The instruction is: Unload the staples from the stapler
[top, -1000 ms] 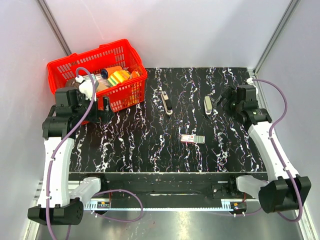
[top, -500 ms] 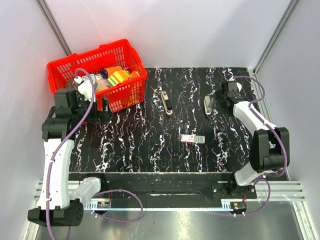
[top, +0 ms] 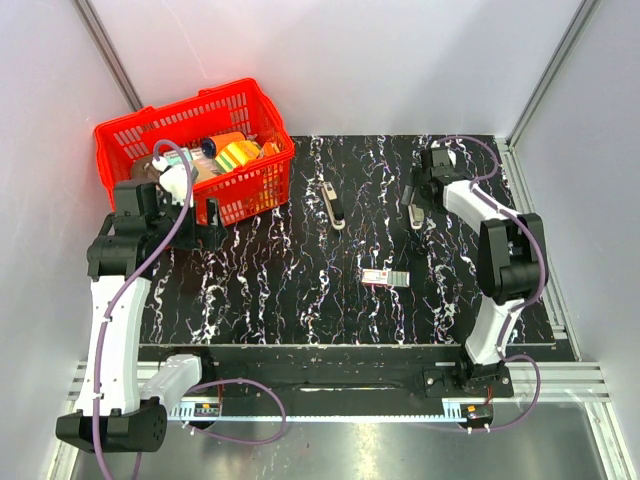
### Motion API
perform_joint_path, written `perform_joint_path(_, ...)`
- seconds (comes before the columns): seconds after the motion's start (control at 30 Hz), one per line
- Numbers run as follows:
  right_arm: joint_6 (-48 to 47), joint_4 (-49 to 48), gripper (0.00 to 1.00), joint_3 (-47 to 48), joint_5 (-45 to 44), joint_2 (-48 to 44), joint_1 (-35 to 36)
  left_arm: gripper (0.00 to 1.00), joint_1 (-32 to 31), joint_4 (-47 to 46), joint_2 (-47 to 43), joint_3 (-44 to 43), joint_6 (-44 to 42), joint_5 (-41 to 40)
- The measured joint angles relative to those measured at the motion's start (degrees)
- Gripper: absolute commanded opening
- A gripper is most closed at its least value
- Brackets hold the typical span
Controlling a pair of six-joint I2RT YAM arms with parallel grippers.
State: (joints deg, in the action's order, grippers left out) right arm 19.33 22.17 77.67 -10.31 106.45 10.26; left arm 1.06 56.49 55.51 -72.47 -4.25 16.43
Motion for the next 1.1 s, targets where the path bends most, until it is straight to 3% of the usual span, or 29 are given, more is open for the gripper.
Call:
perform_joint_path(0.1,-0.7,0.2,0.7,1.2,-0.5,3.1,0.0,0.99,0.0,0.0,0.0,0.0,0.0,0.0)
perform_joint_path(0.43,-1.6,1.4,0.65,2.8,-1.4,4.7,1.0,0.99,0.0,0.0,0.4,0.6,-0.3,0.0)
perform_joint_path(0.67,-2.3,4.3,0.36,5.4,-2.8,8.4,2.2,0.98,0.0,0.7,0.8,0.3,-0.3,-0.4)
perform_joint_path(0.83,-2.6,5.3,0.08,5.8,-3.8,8.9,2.7,0.91,0.0,1.3,0.7,-0.6,-0.4,-0.4)
perform_joint_path(0.93,-2.7,6.1,0.05,5.9,-4.2,8.9,3.3,0.91,0.0,1.7,0.3,-0.6,-0.7,-0.4)
perform_joint_path(1.1,-2.6,7.3,0.0,5.3,-5.8,7.1,8.5,0.99,0.0,2.9,-0.8,-0.6,-0.8,-0.6)
